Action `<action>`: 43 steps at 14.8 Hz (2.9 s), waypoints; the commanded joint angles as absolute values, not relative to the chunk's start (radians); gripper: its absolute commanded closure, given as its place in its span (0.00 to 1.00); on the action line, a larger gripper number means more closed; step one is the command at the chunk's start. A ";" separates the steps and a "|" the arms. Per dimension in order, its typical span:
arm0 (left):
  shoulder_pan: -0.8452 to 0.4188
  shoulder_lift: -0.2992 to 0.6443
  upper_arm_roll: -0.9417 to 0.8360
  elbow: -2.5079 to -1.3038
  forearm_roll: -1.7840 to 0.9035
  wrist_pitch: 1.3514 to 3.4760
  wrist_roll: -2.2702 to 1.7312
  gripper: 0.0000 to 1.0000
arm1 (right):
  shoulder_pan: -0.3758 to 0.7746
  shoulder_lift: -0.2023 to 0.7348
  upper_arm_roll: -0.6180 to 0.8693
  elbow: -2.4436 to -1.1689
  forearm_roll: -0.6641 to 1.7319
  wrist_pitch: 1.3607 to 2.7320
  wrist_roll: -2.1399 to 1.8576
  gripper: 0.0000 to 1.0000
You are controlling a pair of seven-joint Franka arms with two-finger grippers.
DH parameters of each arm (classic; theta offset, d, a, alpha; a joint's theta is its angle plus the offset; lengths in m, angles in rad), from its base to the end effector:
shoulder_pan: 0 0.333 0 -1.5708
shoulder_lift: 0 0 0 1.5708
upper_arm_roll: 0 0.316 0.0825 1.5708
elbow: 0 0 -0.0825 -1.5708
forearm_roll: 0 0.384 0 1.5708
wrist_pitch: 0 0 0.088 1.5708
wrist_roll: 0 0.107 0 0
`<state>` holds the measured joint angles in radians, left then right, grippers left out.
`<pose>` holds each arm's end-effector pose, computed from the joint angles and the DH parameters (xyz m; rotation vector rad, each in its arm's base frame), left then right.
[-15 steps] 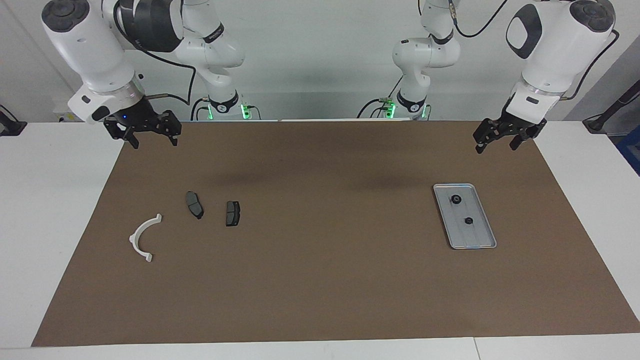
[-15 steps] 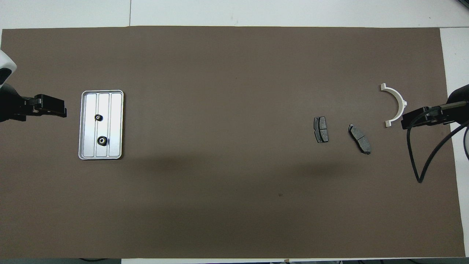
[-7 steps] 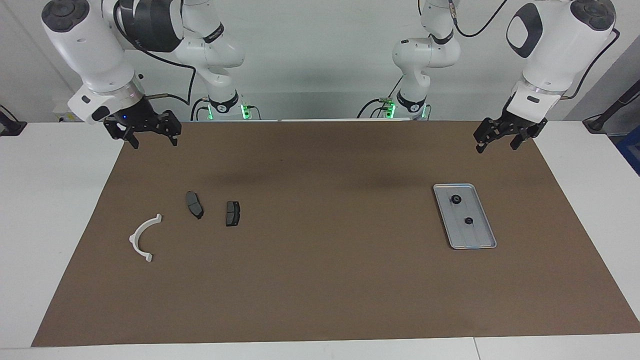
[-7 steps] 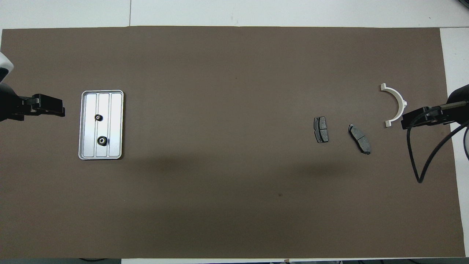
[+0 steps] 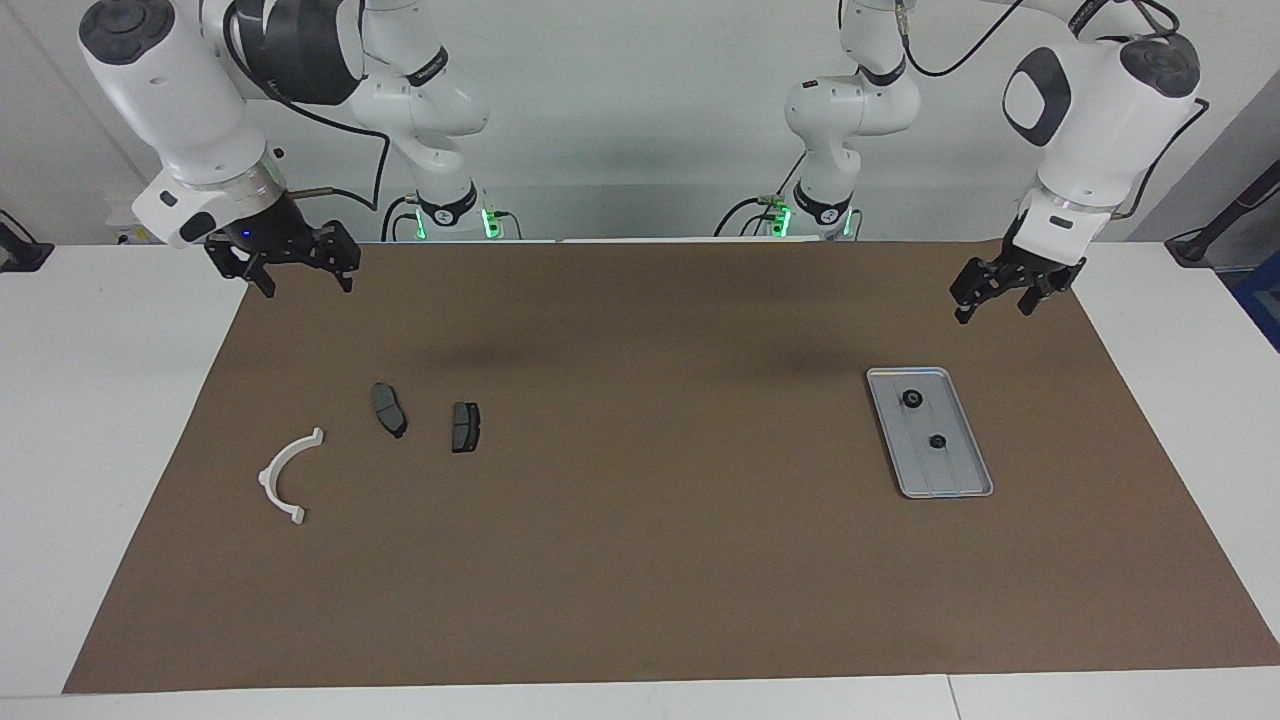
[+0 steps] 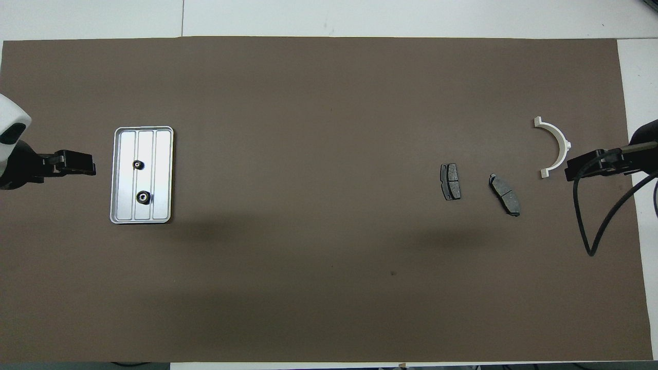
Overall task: Place bearing gear from tray to pile
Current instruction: 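Reach the left gripper toward the black bearing on the silver tray, then grasp the black bearing on the tray with the left gripper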
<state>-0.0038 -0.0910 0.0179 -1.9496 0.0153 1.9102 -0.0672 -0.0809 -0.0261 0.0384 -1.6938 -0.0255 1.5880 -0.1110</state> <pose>0.5384 0.0090 0.5230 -3.1267 -0.1197 -0.0812 0.5430 -0.0255 0.5824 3.1168 0.1090 -0.1272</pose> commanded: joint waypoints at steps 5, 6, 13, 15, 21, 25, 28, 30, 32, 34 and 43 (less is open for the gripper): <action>0.018 -0.069 0.009 -2.137 0.029 2.123 -0.063 0.11 | -0.098 -0.043 0.048 -1.713 -0.017 1.612 -0.114 0.00; 0.018 -0.046 0.009 -2.138 0.029 2.143 -0.067 0.13 | -0.098 -0.043 0.048 -1.713 -0.017 1.612 -0.114 0.00; 0.017 0.014 0.008 -2.203 0.029 2.230 -0.078 0.24 | -0.100 -0.041 0.048 -1.713 -0.017 1.612 -0.117 0.00; 0.014 0.049 0.008 -2.220 0.029 2.276 -0.106 0.25 | -0.101 -0.041 0.048 -1.713 -0.017 1.612 -0.117 0.00; 0.000 0.110 0.006 -2.226 0.029 2.332 -0.146 0.33 | -0.097 -0.043 0.048 -1.713 -0.017 1.612 -0.112 0.00; -0.006 0.147 0.006 -2.226 0.029 2.361 -0.146 0.34 | -0.097 -0.043 0.048 -1.715 -0.017 1.614 -0.110 0.00; -0.008 0.159 0.006 -2.226 0.029 2.365 -0.147 0.35 | -0.097 -0.043 0.048 -1.715 -0.017 1.612 -0.112 0.00; -0.006 0.161 0.006 -2.227 0.029 2.364 -0.146 0.38 | -0.097 -0.043 0.048 -1.715 -0.017 1.620 -0.112 0.00; -0.008 0.164 0.006 -2.227 0.029 2.368 -0.147 0.41 | -0.097 -0.043 0.048 -1.717 -0.017 1.623 -0.112 0.00; -0.008 0.170 0.006 -2.229 0.029 2.370 -0.147 0.46 | -0.097 -0.043 0.048 -1.717 -0.017 1.623 -0.113 0.00; -0.078 0.155 0.003 -2.068 0.028 2.139 -0.242 1.00 | -0.097 -0.044 0.048 -1.718 -0.017 1.624 -0.114 0.00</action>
<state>-0.0286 0.1655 -0.0056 -2.1598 0.0151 2.2577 -0.1666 -0.0830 -0.0261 0.0387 -1.6938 -0.0255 1.5938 -0.1110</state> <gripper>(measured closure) 0.652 0.000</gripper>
